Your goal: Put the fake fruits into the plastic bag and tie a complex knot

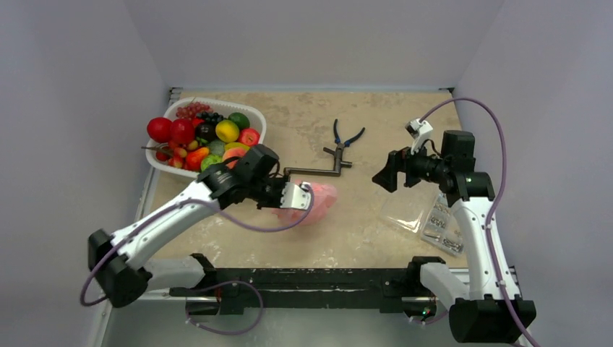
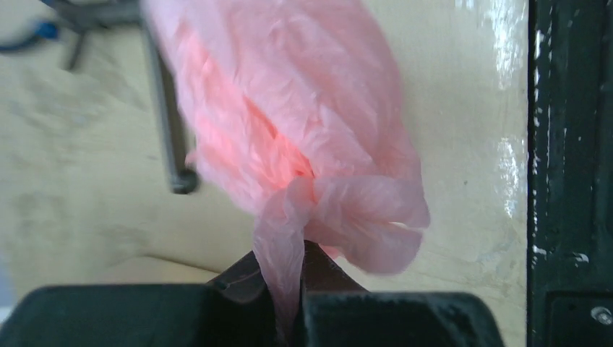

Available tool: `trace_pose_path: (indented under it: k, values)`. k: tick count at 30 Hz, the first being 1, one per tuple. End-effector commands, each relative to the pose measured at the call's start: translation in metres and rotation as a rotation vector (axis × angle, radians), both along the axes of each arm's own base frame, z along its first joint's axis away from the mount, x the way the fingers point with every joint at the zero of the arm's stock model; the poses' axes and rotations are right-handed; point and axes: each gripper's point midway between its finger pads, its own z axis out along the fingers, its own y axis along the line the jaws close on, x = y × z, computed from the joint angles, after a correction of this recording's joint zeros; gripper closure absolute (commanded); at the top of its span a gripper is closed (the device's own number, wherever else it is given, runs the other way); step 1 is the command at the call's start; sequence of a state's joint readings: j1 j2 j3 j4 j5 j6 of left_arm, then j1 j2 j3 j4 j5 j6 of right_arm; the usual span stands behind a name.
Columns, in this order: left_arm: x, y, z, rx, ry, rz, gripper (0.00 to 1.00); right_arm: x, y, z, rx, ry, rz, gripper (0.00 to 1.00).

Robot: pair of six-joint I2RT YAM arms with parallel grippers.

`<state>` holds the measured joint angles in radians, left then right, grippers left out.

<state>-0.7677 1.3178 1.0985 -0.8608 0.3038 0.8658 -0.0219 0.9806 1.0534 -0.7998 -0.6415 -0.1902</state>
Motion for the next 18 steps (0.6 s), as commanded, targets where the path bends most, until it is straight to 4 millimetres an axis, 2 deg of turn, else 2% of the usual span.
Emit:
trace_pose_path:
  k: [1, 3, 6, 9, 12, 15, 17, 18]
  values:
    - [-0.021, -0.030, 0.098, -0.300, -0.236, -0.141, 1.00, -0.008, 0.045, 0.038, 0.351, 0.043, 0.083, 0.01]
    - [-0.028, -0.035, 0.115, -0.317, -0.331, -0.209, 1.00, -0.007, 0.056, 0.055, 0.462, 0.056, 0.078, 0.01]
    - [-0.035, -0.046, 0.126, -0.301, -0.412, -0.268, 1.00, -0.014, 0.078, 0.081, 0.556, 0.045, 0.122, 0.01]
    - [-0.035, -0.058, 0.143, -0.334, -0.484, -0.273, 1.00, -0.030, 0.103, 0.086, 0.609, 0.103, 0.165, 0.01]
    - [-0.036, -0.070, 0.155, -0.369, -0.570, -0.297, 1.00, -0.033, 0.112, 0.061, 0.589, 0.168, 0.164, 0.01]
    - [-0.039, -0.081, 0.164, -0.392, -0.657, -0.332, 1.00, -0.039, 0.116, 0.018, 0.533, 0.269, 0.171, 0.01]
    - [-0.041, -0.087, 0.166, -0.395, -0.699, -0.355, 1.00, -0.034, 0.110, -0.012, 0.465, 0.301, 0.105, 0.01]
    - [-0.043, -0.088, 0.165, -0.391, -0.709, -0.367, 1.00, -0.035, 0.108, -0.020, 0.449, 0.305, 0.100, 0.01]
